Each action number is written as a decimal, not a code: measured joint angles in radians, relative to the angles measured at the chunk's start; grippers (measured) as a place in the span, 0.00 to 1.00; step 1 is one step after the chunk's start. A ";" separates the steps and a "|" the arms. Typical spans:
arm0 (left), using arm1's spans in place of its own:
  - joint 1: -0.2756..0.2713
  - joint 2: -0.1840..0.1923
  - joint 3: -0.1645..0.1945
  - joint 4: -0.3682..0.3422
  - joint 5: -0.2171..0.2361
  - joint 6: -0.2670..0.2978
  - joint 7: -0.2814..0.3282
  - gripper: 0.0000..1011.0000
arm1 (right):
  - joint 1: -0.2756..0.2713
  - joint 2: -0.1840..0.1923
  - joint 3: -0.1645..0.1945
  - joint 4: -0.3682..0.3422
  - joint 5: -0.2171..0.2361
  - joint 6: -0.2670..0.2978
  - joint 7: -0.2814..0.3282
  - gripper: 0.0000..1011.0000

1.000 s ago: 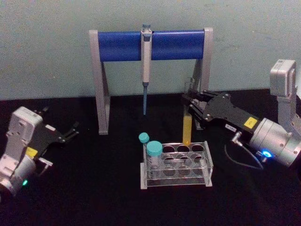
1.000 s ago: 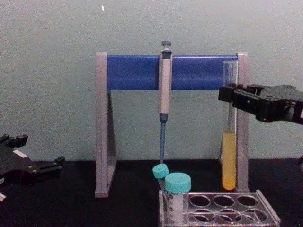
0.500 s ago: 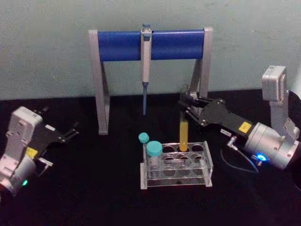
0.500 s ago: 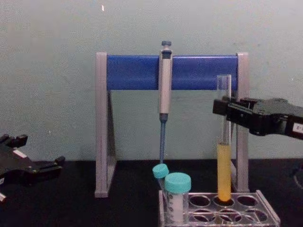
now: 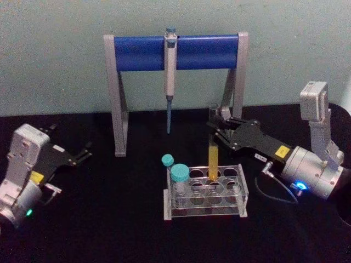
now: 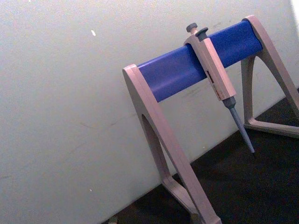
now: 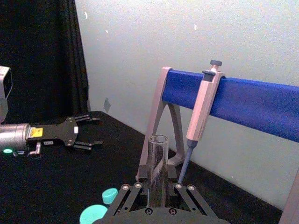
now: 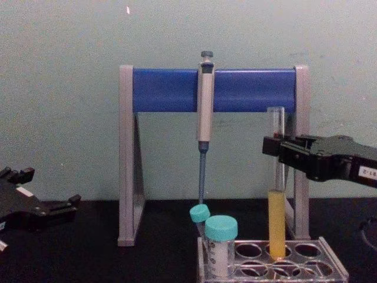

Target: Pick up the test tube from the test tube rack, shake it, then place it back into the test tube rack.

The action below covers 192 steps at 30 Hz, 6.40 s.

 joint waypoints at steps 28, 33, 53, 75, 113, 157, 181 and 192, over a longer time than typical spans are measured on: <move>0.000 0.000 0.000 0.000 0.000 0.000 0.000 0.99 | 0.010 -0.008 -0.015 0.034 -0.018 0.020 -0.002 0.23; 0.000 0.000 0.000 0.000 0.000 0.000 0.000 0.99 | 0.013 -0.010 -0.018 0.042 -0.022 0.022 -0.001 0.23; 0.000 0.000 0.000 0.000 0.000 0.000 0.000 0.99 | 0.017 -0.016 -0.025 0.063 -0.030 0.029 0.000 0.23; 0.000 0.000 0.000 0.000 0.000 0.000 0.000 0.99 | 0.024 -0.013 -0.035 0.072 -0.035 0.050 0.005 0.23; 0.000 0.000 0.000 0.000 0.000 0.000 0.000 0.99 | 0.026 -0.013 -0.037 0.075 -0.037 0.052 0.005 0.60; 0.000 0.000 0.000 0.000 0.000 0.000 0.000 0.99 | -0.130 -0.010 0.126 -0.131 -0.124 0.108 -0.341 0.99; 0.000 0.000 0.000 0.000 0.000 0.000 0.000 0.99 | -0.155 -0.054 0.180 -0.086 -0.155 0.260 -0.443 0.99; 0.000 0.000 0.000 0.000 0.000 0.000 0.000 0.99 | -0.155 -0.053 0.178 -0.088 -0.154 0.258 -0.443 0.99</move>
